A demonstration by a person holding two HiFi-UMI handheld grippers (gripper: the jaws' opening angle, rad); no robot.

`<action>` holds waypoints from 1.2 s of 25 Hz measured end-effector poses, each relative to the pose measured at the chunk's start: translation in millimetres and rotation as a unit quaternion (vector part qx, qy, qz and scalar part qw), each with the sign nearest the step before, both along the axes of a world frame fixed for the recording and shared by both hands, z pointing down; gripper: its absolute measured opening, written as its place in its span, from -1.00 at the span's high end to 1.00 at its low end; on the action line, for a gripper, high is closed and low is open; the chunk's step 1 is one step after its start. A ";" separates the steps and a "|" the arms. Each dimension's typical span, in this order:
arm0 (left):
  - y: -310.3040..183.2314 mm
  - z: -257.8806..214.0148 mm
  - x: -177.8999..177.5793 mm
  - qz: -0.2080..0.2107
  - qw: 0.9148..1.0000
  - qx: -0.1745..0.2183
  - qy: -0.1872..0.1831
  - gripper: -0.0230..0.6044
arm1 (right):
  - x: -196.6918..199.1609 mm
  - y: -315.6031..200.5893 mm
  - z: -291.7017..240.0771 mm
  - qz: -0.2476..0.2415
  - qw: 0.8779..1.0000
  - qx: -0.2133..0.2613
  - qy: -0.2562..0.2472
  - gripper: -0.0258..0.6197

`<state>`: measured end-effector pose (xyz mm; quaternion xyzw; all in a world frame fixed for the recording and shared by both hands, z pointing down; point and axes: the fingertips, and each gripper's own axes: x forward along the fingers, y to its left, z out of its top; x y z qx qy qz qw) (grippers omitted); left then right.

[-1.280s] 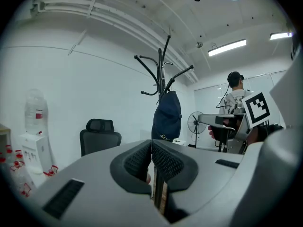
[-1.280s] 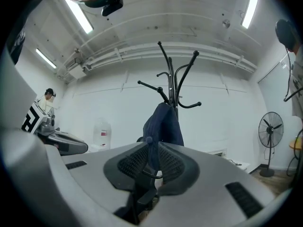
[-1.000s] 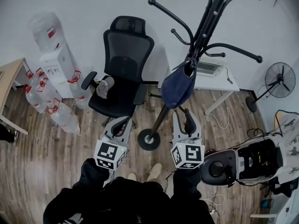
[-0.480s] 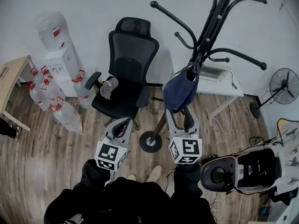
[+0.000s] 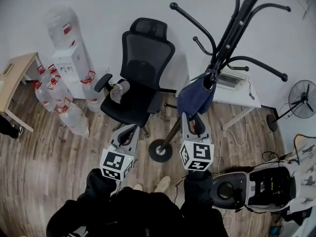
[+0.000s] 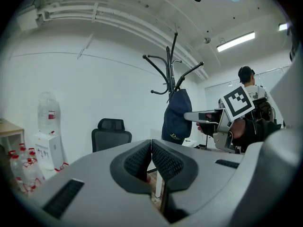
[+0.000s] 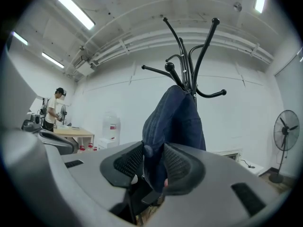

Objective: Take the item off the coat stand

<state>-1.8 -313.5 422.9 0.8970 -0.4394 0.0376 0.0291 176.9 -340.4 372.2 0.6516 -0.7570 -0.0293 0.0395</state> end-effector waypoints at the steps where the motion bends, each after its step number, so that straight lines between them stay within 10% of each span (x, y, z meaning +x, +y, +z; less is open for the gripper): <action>1: 0.8 0.1 -0.8 -0.001 1.000 0.000 0.000 0.85 | 0.3 0.4 -0.3 0.003 1.000 -0.001 0.004 0.47; 30: 24.2 -4.2 -9.0 0.006 1.000 0.009 0.009 0.85 | -9.9 41.2 -58.5 0.015 0.997 0.069 0.044 0.67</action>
